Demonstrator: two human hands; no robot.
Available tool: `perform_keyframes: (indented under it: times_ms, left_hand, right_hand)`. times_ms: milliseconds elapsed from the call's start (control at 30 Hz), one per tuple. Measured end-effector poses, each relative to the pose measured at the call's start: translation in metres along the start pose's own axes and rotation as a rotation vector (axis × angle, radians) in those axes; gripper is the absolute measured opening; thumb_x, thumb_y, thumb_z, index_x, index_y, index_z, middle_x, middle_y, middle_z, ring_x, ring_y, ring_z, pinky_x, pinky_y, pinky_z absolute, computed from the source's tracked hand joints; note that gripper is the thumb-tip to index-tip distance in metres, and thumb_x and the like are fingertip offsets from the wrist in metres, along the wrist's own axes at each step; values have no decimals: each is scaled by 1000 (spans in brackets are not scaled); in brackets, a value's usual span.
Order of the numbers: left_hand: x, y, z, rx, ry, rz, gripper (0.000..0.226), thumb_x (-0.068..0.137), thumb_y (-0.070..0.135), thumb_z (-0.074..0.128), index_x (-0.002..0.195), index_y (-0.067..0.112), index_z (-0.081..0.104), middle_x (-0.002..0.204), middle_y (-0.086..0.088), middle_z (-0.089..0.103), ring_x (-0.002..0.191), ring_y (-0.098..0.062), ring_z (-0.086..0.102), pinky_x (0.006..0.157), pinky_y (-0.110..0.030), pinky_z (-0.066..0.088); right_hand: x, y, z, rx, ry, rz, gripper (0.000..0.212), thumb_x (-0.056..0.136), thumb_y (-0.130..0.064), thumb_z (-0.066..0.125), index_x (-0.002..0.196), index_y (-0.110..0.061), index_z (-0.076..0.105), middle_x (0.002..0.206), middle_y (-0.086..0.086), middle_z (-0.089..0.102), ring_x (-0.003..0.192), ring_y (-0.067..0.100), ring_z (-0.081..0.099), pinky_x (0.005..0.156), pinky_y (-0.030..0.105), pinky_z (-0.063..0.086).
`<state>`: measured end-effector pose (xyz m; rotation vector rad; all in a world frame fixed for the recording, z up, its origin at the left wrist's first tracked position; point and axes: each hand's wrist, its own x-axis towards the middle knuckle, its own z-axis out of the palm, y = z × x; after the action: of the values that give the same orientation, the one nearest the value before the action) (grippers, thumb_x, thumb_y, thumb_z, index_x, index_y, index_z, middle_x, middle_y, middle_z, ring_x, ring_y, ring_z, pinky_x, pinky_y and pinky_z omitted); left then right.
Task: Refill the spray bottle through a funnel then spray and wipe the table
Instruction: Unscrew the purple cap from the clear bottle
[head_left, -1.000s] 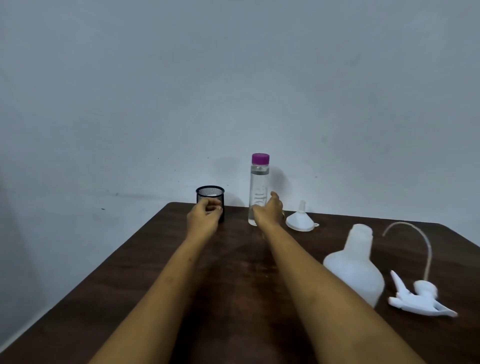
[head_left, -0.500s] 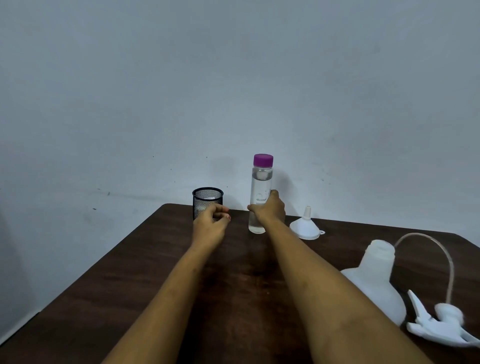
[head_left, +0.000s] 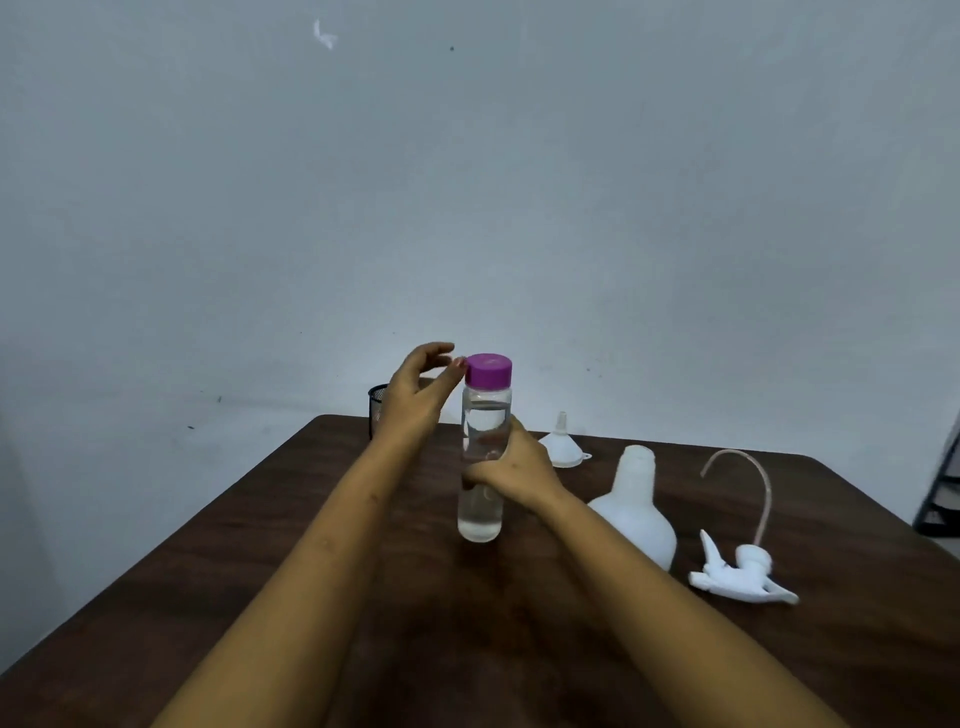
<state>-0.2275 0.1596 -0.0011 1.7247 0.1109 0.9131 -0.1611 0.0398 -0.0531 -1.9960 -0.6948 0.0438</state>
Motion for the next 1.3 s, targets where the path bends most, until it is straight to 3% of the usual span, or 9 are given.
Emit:
perform_keyframes:
  times_ms: [100,200,333,467,667,800,933,1100,1300]
  left_hand:
    - [-19,30,5,-88,-254,-44,28,92,32,54,120,25,57,113,6,61,101,-8,59,80,-30,51]
    - [-44,51,15,-160,-460,-99,24,91,33,53,110,22,64,102,2,68,89,-7,66,72,-23,55]
    - [-66,63,34,-312,-561,-133,30,81,36,57,109,26,64,98,2,69,93,-15,66,80,-34,54]
    - [-78,65,49,-415,-628,-158,32,80,28,67,110,19,63,91,2,69,84,-15,67,72,-29,55]
    - [-92,59,67,-391,-441,-138,31,78,19,72,104,15,55,100,-5,59,86,-17,62,70,-29,55]
    - [-96,56,75,-86,-230,-8,44,71,30,80,101,16,51,103,-3,57,86,-22,64,74,-35,57]
    - [-94,61,77,162,-41,102,59,60,40,85,94,17,42,95,-3,53,78,-17,52,59,-23,42]
    - [-89,59,78,221,0,106,65,61,41,84,108,20,44,105,1,53,92,-16,51,68,-20,40]
    - [-96,50,73,135,3,216,77,59,23,87,121,29,42,95,6,59,78,-7,59,65,-5,44]
  right_hand:
    - [-36,-7,-20,67,-69,-2,63,49,-23,78,108,-19,56,96,0,68,90,18,65,78,36,57]
    - [-70,-14,-45,162,-126,29,52,53,-14,76,101,-20,58,92,5,71,88,21,68,70,34,57]
    - [-106,-17,-73,204,-184,39,45,68,3,70,101,-23,54,87,2,69,76,16,67,60,26,52]
    - [-123,-9,-84,181,-182,67,49,69,4,69,108,-20,53,82,-1,68,72,12,66,64,28,53]
    - [-132,3,-82,182,-116,77,47,65,0,75,104,-19,55,94,1,69,80,13,67,56,25,53]
    - [-127,12,-70,143,-2,50,57,59,-10,83,106,-25,54,100,-6,68,93,11,66,77,34,58]
    - [-119,13,-59,87,65,40,61,55,-17,86,107,-25,55,99,-8,67,92,11,66,86,39,55]
    - [-113,10,-46,84,88,58,58,57,-21,86,105,-24,54,100,-6,66,89,9,66,84,38,55]
    - [-104,11,-38,60,87,50,64,54,-25,84,109,-26,51,96,-7,67,85,9,67,82,40,56]
